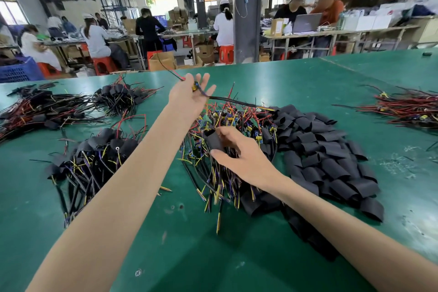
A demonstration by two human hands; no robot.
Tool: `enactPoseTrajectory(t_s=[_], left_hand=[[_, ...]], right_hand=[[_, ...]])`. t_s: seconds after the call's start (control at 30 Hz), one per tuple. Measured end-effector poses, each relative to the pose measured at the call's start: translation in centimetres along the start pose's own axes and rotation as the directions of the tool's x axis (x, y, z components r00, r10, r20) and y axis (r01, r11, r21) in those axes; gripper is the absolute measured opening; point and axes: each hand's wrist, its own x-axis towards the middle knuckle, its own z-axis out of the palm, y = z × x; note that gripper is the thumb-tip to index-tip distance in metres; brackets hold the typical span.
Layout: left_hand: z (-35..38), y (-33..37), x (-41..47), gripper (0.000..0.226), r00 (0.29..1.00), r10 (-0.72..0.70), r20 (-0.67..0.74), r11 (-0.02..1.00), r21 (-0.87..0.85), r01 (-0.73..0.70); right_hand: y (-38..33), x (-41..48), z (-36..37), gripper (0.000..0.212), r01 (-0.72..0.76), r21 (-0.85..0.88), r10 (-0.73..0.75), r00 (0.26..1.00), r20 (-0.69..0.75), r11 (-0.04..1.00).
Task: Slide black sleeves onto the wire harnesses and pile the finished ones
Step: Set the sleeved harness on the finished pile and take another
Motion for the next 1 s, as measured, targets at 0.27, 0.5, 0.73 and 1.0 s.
enactPoseTrajectory(t_s=[0.27, 0.5, 0.73, 1.0], left_hand=[[-2.1, 1.6, 2.5, 0.008, 0.991, 0.133, -0.035, 0.971, 0.206, -0.123], [-2.9, 0.1, 1.3, 0.007, 0.998, 0.059, 0.016, 0.990, 0.126, -0.060], [-3.8, -1.2, -1.2, 0.013, 0.991, 0.021, 0.131, 0.972, 0.231, -0.051], [-4.9, -2.9, -2.6, 0.026, 0.988, 0.055, 0.144, 0.992, 0.105, -0.071]], right_hand=[[-0.3, 0.0, -1.1, 0.028, -0.013, -0.062, 0.010, 0.999, -0.048, 0.998], [0.8, -0.9, -2.1, 0.028, -0.059, -0.017, 0.057, 0.994, -0.090, 0.998], [1.3, -0.6, -2.2, 0.031, -0.076, 0.174, 0.110, 0.976, -0.190, 0.982], [1.3, -0.5, -1.9, 0.030, -0.051, 0.299, 0.125, 0.964, -0.236, 0.953]])
